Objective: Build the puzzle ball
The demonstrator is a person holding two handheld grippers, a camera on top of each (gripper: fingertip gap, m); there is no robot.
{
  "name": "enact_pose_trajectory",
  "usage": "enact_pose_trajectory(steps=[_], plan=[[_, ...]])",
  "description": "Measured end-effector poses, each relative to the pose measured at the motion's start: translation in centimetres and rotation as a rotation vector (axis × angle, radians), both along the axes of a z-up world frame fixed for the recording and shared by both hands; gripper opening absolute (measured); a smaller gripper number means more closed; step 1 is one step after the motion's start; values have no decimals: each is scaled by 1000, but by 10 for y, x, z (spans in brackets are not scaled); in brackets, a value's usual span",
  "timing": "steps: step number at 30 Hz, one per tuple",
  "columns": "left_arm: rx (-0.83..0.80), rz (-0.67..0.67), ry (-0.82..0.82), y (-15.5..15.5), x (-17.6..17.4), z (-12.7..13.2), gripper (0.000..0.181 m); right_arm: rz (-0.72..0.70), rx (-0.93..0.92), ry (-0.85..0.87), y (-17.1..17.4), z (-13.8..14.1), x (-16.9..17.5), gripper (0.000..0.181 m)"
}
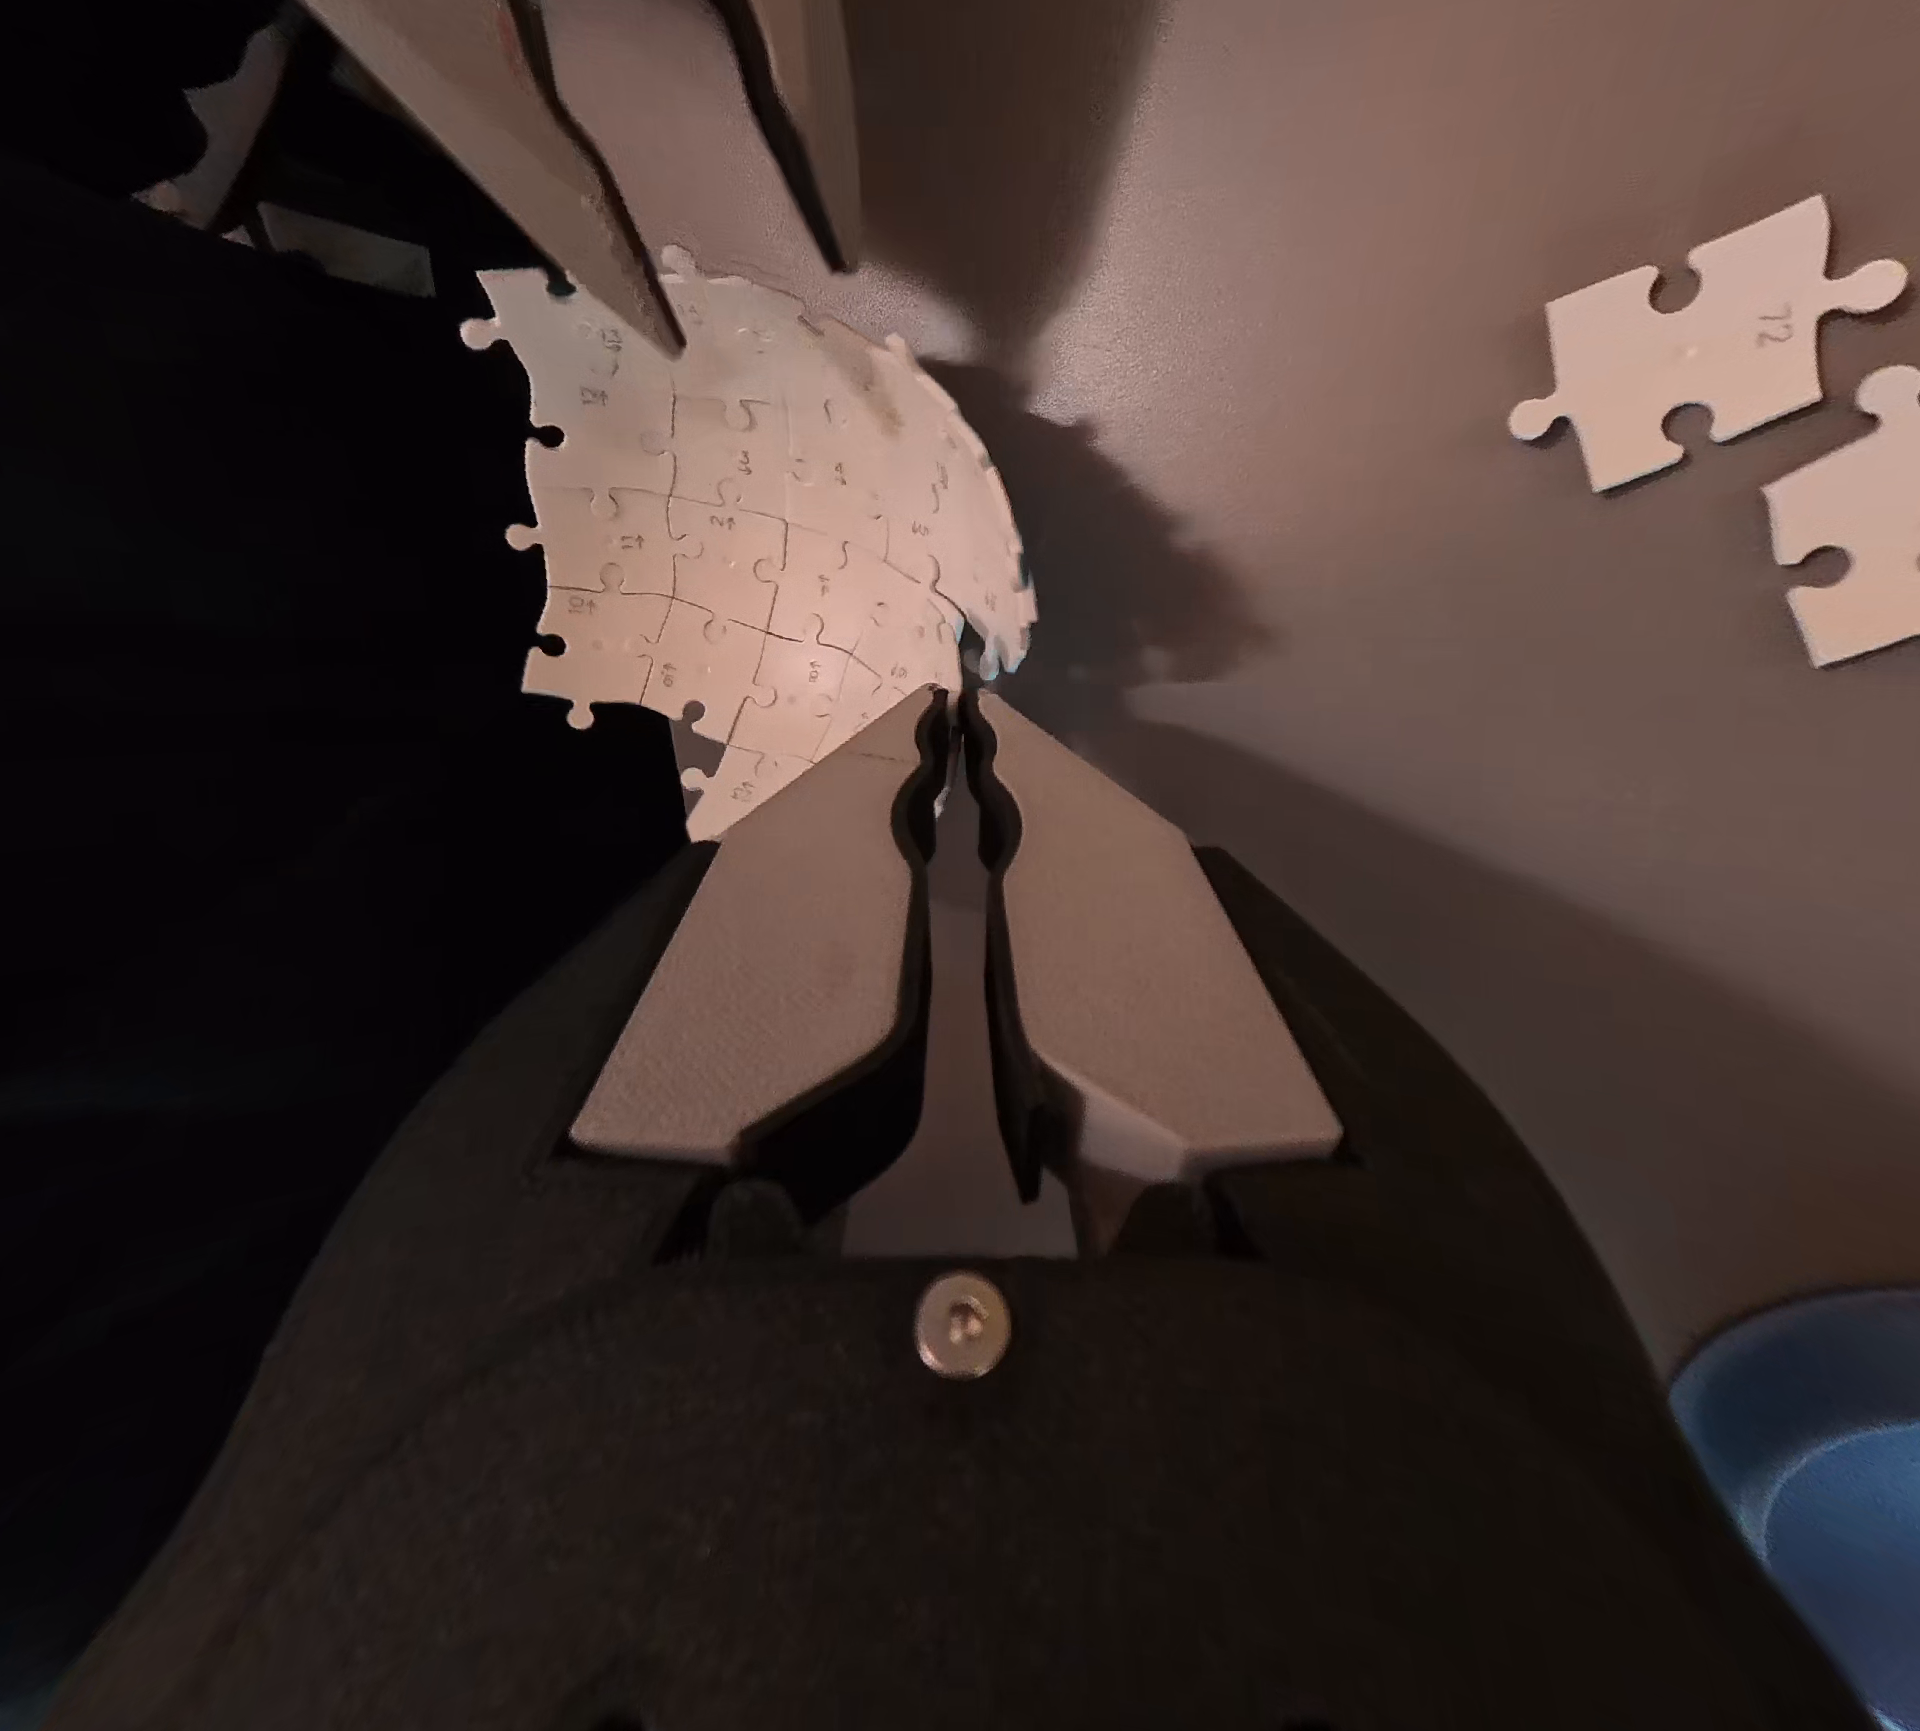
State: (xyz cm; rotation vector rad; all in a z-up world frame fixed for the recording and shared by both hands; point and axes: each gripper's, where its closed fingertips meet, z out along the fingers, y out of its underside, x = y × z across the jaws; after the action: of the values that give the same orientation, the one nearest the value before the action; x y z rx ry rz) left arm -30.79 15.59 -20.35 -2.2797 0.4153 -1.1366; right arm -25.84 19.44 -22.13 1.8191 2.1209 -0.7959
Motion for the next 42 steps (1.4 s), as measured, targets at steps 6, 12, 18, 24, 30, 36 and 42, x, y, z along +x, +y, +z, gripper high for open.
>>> enact_pose_trajectory(steps=[6, 12, 18, 24, 30, 36, 42], plan=[[-41, -85, -44, 31, 1, 8, 34, 6, -12, 1, 0, -1, 0, 0], [-131, -221, 46, 36, 26, -22, 36, 18, -20, -10, 1, -5, 4, 0], [-99, -231, 103, 34, 35, -28, 2, 19, -45, -25, 2, -7, 7, 0], [-80, -143, 84, 31, 35, -27, 0, 29, -36, -37, -1, -5, 10, 0], [-23, -34, 36, 26, 33, -22, 1, 34, 37, -58, -2, -4, 9, 0], [6, 23, -30, 20, 34, -18, 3, 44, 74, -93, -7, -2, 7, 0], [36, 61, -52, 14, 32, -16, 4, 30, 76, -111, -13, 0, 9, 0]])
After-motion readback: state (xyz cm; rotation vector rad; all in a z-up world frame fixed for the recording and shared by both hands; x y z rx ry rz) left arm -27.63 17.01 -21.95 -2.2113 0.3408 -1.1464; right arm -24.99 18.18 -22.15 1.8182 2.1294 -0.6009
